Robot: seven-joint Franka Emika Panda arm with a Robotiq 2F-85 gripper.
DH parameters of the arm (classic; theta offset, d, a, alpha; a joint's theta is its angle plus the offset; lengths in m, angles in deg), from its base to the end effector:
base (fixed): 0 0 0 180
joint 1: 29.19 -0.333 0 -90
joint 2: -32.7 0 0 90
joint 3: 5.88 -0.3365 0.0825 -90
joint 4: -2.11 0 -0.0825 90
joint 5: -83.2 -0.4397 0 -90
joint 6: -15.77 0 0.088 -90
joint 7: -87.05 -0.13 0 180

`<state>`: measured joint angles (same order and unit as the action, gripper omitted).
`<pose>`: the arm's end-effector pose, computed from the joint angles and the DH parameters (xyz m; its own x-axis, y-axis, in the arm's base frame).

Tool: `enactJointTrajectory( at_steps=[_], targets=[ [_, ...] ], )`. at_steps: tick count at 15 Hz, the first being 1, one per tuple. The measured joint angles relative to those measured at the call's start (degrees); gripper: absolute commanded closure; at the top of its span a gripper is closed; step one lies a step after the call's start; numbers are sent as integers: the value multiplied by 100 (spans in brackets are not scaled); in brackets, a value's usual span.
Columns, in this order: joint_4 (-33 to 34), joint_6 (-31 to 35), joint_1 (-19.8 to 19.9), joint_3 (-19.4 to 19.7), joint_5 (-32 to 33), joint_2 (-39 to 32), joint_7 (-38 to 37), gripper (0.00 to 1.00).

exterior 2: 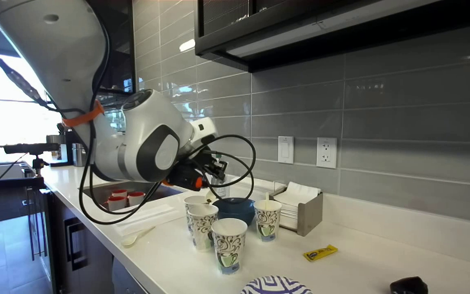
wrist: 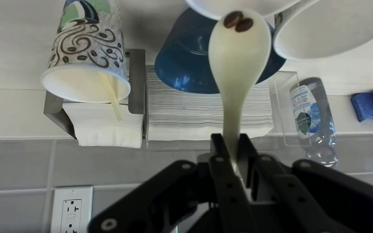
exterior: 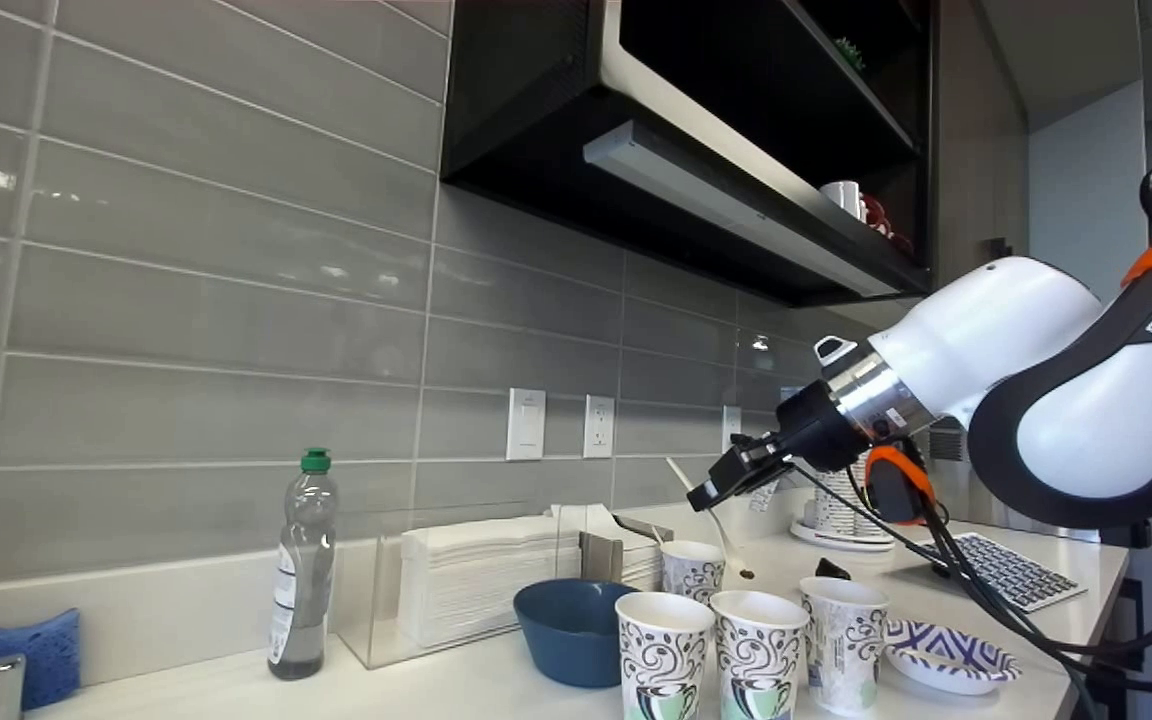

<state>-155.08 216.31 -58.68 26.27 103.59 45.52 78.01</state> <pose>0.4815 0.0254 0.3553 0.5767 0.0591 0.8148 0.1676 -0.9847 -0.0473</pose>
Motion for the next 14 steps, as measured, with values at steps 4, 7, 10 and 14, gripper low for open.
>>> enactJointTrajectory(
  at_steps=[4, 7, 10, 14],
  targets=[
    [4, 212, -402, 611, 654, 119, -499, 97],
    [3, 222, -525, 922, 1008, 196, -696, 97],
    [3, 218, -671, 1231, 1443, 268, -917, 97],
    [0, 157, -851, 1578, 1913, 345, -1186, 97]
  ],
)
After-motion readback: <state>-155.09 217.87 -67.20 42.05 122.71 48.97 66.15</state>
